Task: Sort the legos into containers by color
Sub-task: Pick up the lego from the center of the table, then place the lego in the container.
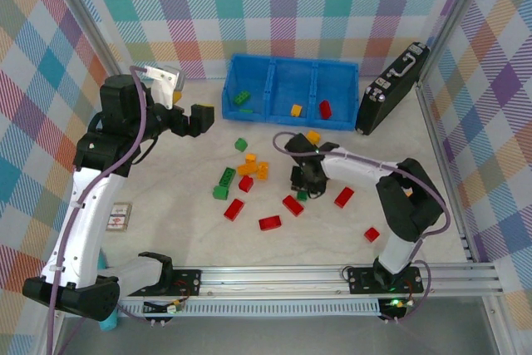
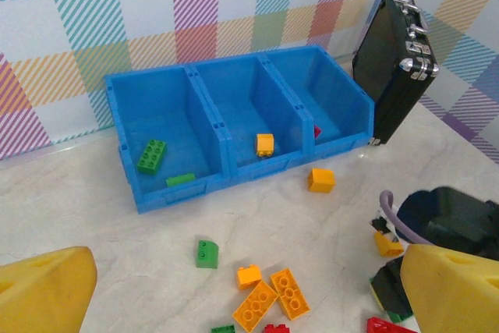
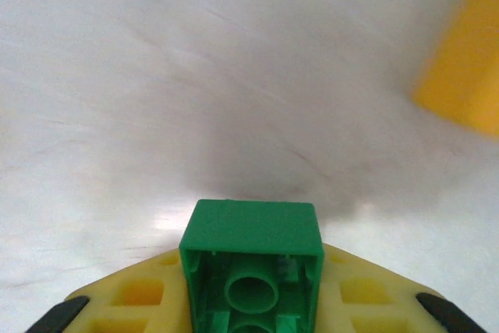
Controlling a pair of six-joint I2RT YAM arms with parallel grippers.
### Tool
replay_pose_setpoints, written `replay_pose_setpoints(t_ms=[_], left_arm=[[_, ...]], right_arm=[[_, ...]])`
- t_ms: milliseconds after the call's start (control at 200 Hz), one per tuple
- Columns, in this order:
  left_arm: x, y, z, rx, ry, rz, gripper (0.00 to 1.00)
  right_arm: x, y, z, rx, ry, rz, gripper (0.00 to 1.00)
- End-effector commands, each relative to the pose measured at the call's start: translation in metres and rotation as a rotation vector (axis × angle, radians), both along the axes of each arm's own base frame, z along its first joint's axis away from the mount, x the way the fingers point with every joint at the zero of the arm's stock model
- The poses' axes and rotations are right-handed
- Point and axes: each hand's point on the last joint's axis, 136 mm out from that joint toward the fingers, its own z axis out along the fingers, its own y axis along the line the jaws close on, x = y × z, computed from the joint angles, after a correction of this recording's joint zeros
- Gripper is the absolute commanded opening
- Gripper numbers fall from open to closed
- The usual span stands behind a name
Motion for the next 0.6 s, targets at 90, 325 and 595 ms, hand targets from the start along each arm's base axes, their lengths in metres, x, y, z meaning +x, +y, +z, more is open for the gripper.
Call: replay_pose_setpoints(t_ms=[90, 325, 595], left_arm=[[-0.002, 0.012, 0.007, 0.031, -0.04, 0.043, 1.0], [0.002, 0.013, 0.003, 0.037, -0.024, 0.048, 1.0], [0.009, 0.017, -0.003, 0.052, -0.002, 0.065, 1.0]], right_arm=[[0.085, 0.067, 0.104, 0.013, -0.423, 0.47, 0.24], [0.18, 0.131, 0.152, -0.145, -0.773, 0.772, 0.25], [0.255, 0.167, 0.146, -0.213, -0.919, 0.811, 0.27]])
